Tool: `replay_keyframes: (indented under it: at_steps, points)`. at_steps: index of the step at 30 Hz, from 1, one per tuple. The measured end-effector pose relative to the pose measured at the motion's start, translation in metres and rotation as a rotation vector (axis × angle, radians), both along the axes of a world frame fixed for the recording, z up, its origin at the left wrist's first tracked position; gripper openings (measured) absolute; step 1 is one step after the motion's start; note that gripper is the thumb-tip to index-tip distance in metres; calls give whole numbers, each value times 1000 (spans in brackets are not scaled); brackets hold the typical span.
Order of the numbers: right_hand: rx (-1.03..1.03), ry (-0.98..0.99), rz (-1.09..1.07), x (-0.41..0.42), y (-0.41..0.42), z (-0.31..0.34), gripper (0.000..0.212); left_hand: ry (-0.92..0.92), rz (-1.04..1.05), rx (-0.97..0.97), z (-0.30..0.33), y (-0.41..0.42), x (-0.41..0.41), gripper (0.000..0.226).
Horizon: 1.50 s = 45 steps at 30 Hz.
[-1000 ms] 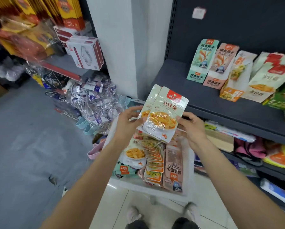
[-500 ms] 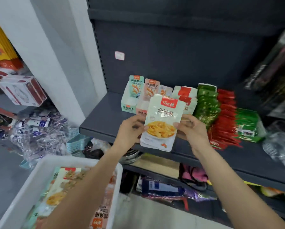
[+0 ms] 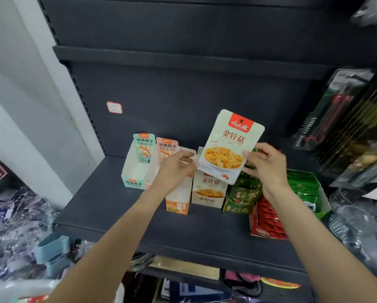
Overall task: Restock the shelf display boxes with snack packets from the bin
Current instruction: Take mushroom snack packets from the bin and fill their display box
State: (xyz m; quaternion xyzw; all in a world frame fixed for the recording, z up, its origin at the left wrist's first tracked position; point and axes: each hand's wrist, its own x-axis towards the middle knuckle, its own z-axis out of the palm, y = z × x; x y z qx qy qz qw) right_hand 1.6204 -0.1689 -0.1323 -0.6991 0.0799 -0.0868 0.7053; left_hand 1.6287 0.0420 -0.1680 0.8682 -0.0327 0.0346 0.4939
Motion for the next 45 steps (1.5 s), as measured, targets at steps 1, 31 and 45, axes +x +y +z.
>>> replay_keyframes:
  at_steps: [1, 31, 45]
  points:
    - [1, -23, -37, 8, -1, 0, 8, 19, -30, 100, -5, 1, 12, 44]
    - [-118, 4, 226, 76, -8, -25, 8, 139, -128, -6, -21, -2, 55, 49]
    - [-362, 82, 275, 88, -4, -32, 18, 9, 4, 102, -17, -4, 72, 25]
